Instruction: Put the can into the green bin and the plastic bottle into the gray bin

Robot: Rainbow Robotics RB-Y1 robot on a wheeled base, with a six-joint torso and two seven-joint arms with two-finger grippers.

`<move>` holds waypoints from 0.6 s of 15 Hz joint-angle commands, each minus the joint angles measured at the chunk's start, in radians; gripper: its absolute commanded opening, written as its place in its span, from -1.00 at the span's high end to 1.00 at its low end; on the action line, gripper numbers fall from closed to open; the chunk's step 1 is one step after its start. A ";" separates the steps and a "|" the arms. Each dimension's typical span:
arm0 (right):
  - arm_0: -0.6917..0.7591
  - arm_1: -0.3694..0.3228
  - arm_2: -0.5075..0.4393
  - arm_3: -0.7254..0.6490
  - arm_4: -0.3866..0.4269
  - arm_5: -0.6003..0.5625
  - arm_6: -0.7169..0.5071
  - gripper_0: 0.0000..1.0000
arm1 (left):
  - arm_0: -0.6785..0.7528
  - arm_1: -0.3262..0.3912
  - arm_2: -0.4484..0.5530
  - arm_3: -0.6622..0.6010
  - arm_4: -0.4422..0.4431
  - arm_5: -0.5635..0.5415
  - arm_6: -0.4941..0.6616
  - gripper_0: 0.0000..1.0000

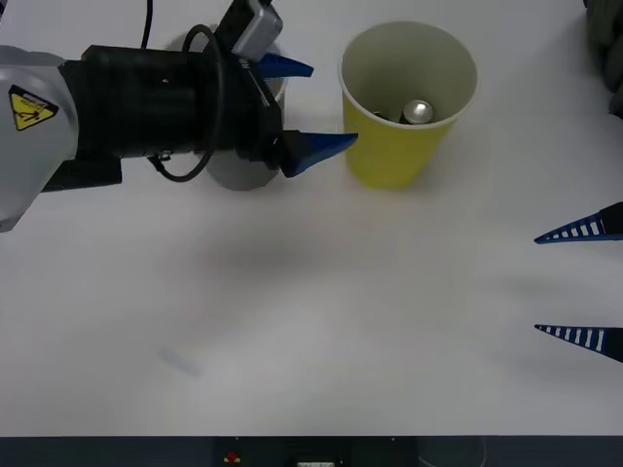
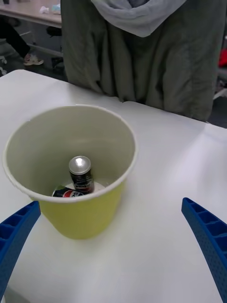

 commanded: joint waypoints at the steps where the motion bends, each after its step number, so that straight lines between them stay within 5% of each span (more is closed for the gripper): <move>1: 0.000 0.000 0.000 0.000 0.000 0.000 0.000 -1.00 | 0.157 0.079 0.086 -0.119 0.119 -0.013 -0.094 -1.00; 5: 0.000 0.000 0.000 0.000 0.000 0.000 0.000 -1.00 | 0.318 0.076 0.315 -0.202 0.235 -0.288 -0.248 -1.00; 9: 0.000 0.000 0.000 0.000 0.000 0.000 0.000 -1.00 | 0.433 0.076 0.443 -0.208 0.301 -0.446 -0.416 -1.00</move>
